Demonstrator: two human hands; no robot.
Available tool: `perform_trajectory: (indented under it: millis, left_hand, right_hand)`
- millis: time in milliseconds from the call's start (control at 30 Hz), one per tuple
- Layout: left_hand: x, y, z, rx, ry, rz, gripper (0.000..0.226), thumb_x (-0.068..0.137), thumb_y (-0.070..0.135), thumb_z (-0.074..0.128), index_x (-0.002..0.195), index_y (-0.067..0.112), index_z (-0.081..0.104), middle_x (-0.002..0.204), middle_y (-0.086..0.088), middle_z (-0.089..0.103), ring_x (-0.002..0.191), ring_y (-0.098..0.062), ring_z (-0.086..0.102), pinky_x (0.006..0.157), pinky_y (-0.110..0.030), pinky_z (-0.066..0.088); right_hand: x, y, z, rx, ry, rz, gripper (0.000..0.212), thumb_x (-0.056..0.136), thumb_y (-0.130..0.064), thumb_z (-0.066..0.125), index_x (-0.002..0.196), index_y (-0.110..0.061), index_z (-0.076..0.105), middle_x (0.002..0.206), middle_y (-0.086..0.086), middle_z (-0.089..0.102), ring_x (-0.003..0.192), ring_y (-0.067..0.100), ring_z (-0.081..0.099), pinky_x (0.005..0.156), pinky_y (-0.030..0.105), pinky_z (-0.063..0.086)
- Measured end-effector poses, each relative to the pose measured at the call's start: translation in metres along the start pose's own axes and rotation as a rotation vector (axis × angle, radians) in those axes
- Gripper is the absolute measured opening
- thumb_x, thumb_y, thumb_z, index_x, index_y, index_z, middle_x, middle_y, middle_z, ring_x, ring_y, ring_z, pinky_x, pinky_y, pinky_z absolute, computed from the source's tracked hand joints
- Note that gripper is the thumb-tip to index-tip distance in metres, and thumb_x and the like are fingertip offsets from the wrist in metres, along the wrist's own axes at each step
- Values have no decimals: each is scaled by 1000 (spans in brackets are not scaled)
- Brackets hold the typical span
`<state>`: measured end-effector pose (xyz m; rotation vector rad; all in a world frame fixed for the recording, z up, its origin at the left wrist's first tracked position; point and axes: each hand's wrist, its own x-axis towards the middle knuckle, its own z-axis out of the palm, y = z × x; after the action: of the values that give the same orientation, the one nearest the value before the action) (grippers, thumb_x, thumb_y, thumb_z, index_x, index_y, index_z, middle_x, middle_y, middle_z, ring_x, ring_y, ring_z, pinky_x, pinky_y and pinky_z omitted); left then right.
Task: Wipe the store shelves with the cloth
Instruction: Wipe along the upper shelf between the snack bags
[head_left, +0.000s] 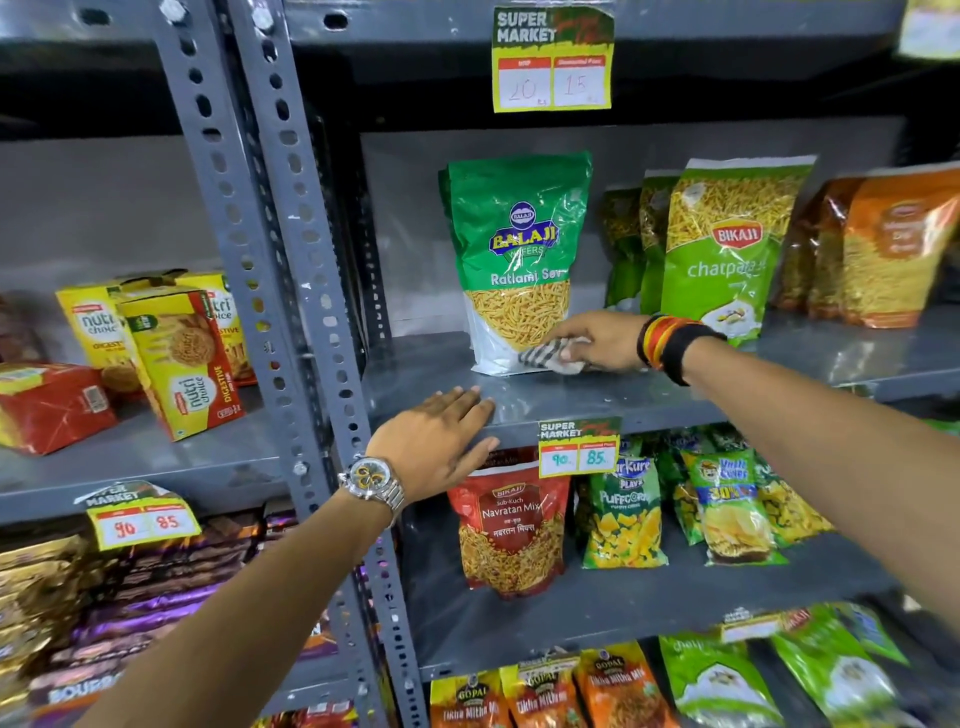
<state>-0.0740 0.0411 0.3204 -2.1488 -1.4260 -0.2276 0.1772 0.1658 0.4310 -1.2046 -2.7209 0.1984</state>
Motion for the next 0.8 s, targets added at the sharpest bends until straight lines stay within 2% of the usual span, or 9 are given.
perform_trajectory:
  millis: [133, 267, 367, 467, 500, 567, 633, 733, 800]
  left_hand:
    - [0, 0, 1, -11, 4, 3, 67, 104, 56, 21, 149, 12, 44, 150, -17, 51, 134, -34, 53, 109, -47, 47]
    - [-1, -2, 4, -16, 16, 15, 65, 105, 55, 24, 148, 11, 44, 148, -17, 52, 134, -35, 53, 110, -47, 45]
    - [-1, -3, 6, -16, 19, 17, 62, 105, 54, 27, 148, 12, 44, 148, -17, 52, 134, -35, 52, 111, -47, 45]
    - [0, -3, 6, -19, 23, 15, 61, 105, 53, 29, 146, 11, 46, 146, -18, 54, 132, -37, 55, 108, -49, 47]
    - [0, -3, 6, -24, 23, 17, 61, 105, 53, 29, 145, 11, 47, 145, -19, 55, 131, -37, 55, 107, -49, 48]
    - [0, -2, 5, -27, 23, 20, 62, 105, 54, 27, 145, 11, 47, 145, -19, 55, 131, -37, 55, 107, -49, 48]
    - [-1, -2, 3, -32, 12, 12, 64, 105, 55, 24, 147, 11, 44, 147, -18, 53, 134, -36, 53, 110, -49, 46]
    - [-1, -3, 3, -36, 1, 12, 65, 105, 55, 24, 148, 11, 43, 149, -18, 52, 136, -36, 51, 111, -48, 44]
    - [-1, -3, 3, -36, -3, 20, 65, 105, 55, 25, 148, 11, 44, 149, -18, 52, 136, -35, 51, 112, -47, 44]
  right_hand:
    - [0, 17, 34, 72, 86, 90, 40, 97, -29, 51, 136, -25, 50, 146, 7, 48, 133, 26, 45, 108, 34, 36]
    - [-13, 13, 55, 121, 124, 19, 38, 97, -31, 50, 135, -26, 50, 141, 6, 52, 129, 24, 49, 108, 34, 36]
    - [-58, 4, 50, 165, 30, -100, 36, 97, -32, 50, 133, -29, 52, 133, -7, 56, 117, 7, 52, 101, 24, 38]
    - [-88, 7, 21, 225, -62, -93, 32, 96, -31, 52, 128, -32, 56, 121, -25, 58, 107, -15, 54, 90, 3, 37]
    - [-85, 14, 14, 223, -10, -68, 32, 97, -27, 52, 128, -30, 56, 122, -23, 59, 110, -13, 54, 91, 5, 36]
    - [-70, 32, 11, 221, 129, 30, 34, 97, -23, 52, 130, -26, 55, 131, -7, 58, 124, 11, 53, 98, 19, 34]
    - [-53, 41, 28, 230, 198, 138, 35, 97, -22, 53, 132, -24, 55, 139, 2, 54, 130, 23, 48, 100, 24, 32]
    - [-56, 25, 58, 162, 223, 107, 34, 98, -27, 51, 131, -31, 54, 141, 0, 54, 130, 22, 49, 103, 31, 39]
    - [-75, 11, 55, 142, 160, 24, 36, 98, -32, 49, 134, -34, 51, 141, -6, 52, 126, 16, 49, 105, 34, 39]
